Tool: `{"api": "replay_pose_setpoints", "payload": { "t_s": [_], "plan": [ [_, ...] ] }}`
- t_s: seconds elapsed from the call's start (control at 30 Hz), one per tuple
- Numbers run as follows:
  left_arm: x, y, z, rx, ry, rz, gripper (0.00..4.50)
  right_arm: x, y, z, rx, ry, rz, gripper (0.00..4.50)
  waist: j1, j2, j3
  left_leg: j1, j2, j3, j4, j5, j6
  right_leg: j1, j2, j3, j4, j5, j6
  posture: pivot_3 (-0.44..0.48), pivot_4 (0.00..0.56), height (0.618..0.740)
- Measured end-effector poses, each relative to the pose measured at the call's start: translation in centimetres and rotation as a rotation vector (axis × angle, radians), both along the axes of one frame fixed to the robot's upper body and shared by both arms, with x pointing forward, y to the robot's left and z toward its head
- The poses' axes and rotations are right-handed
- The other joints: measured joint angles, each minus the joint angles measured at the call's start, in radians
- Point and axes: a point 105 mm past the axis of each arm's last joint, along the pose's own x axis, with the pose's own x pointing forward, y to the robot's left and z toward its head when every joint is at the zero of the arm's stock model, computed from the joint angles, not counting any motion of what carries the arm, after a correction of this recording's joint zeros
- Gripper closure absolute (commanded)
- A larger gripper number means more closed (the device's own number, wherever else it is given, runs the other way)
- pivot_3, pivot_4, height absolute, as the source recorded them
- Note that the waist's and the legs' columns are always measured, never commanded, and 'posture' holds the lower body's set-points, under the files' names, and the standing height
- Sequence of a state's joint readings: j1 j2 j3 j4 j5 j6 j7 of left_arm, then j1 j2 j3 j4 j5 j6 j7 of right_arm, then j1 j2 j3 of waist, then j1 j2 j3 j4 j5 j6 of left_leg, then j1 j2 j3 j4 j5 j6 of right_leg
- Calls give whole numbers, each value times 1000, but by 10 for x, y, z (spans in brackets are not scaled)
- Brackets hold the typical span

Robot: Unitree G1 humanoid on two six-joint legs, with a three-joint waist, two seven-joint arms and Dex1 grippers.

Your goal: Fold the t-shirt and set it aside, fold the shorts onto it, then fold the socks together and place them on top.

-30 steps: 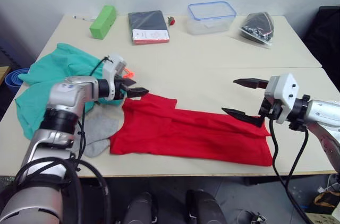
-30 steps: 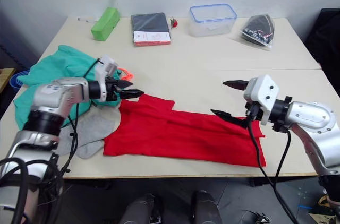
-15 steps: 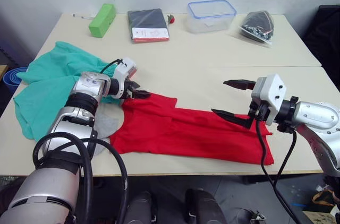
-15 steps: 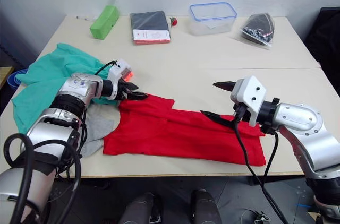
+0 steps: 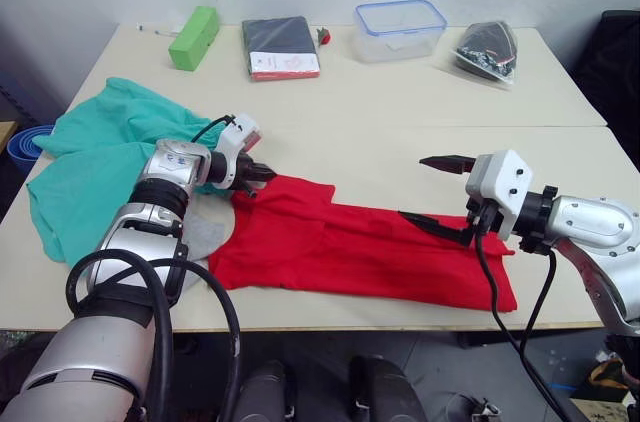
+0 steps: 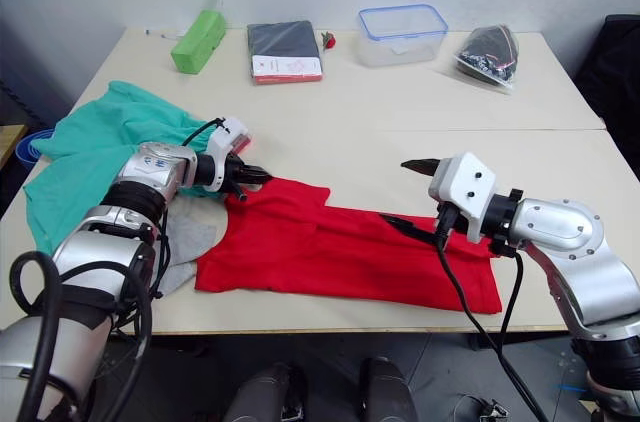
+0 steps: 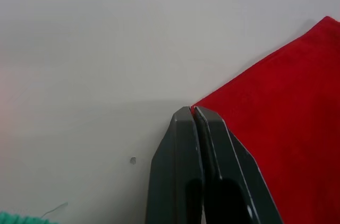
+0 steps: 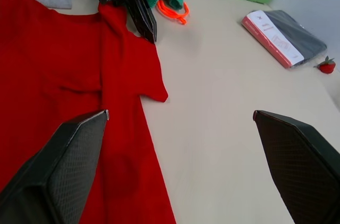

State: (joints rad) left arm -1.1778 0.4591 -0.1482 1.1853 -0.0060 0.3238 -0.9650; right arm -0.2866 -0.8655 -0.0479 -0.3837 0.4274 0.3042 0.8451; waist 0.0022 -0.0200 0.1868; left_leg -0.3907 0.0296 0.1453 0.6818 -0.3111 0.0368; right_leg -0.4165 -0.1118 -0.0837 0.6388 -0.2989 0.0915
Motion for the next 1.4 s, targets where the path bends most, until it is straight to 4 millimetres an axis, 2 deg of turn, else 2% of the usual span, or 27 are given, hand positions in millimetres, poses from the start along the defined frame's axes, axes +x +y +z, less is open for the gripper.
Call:
{"api": "replay_pose_setpoints", "payload": {
  "t_s": [0.33, 0.5, 0.57, 0.67, 0.73, 0.83, 0.93, 1.13, 1.4],
  "plan": [
    [-4, -1, 4, -80, 7, -32, 4462, 4, -2, -9, 8, 25, -11, 0, -3, 0, 0, 0, 0, 0, 0, 0, 0, 0, 0, 0, 0, 0, 0, 0, 150, 740],
    [-3, 0, 24, -108, -64, -67, 4462, 4, -1, -12, -2, 31, -6, 0, -4, -1, 0, -1, 0, 0, 0, 0, 0, 0, 1, 0, 0, 0, 0, 0, 150, 740],
    [-6, -5, 36, -121, -103, -121, 4462, 4, -2, -14, -11, 38, -6, 0, -3, -1, 1, -1, 0, 0, 0, 0, 0, 0, 1, -1, 0, 0, 0, 0, 150, 740],
    [-31, -25, 64, -264, -146, -314, 4462, 3, -3, -19, -16, 59, -4, 0, -5, -1, 1, -1, 0, 0, 0, 0, 0, 0, 0, 0, 4, 0, 0, 0, 150, 740],
    [-57, -29, 67, -310, -126, -431, 4462, 2, -5, -26, -17, 82, -13, 0, -9, -1, 0, 0, 1, 0, 0, -1, -1, 0, 1, 1, 5, 0, 0, 0, 150, 740],
    [-95, -19, 48, -298, -38, -497, 4462, -4, -11, -43, -19, 142, -31, 0, -23, -1, 0, 0, 2, -1, -1, -1, -2, 0, 1, 5, 5, 0, -1, 0, 150, 740],
    [-122, -6, 33, -248, 37, -511, 4462, -8, -12, -51, -20, 170, -33, 0, -28, -1, 0, 1, 2, -1, 0, 0, -2, 1, 1, 7, 2, -1, -1, 0, 150, 740],
    [-161, 20, 9, -108, 148, -529, 4462, -11, -12, -54, -39, 159, -12, 0, -27, -1, 0, 2, 2, -3, -1, -1, -3, 3, -1, 8, -1, -1, -2, 0, 150, 740],
    [-174, 34, -7, -14, 186, -528, 4462, -2, -16, -59, -64, 176, -2, 0, -28, -1, 0, 2, 2, -5, -2, -1, -3, 3, -2, 7, -1, -2, -4, 0, 150, 740]
  ]
}}
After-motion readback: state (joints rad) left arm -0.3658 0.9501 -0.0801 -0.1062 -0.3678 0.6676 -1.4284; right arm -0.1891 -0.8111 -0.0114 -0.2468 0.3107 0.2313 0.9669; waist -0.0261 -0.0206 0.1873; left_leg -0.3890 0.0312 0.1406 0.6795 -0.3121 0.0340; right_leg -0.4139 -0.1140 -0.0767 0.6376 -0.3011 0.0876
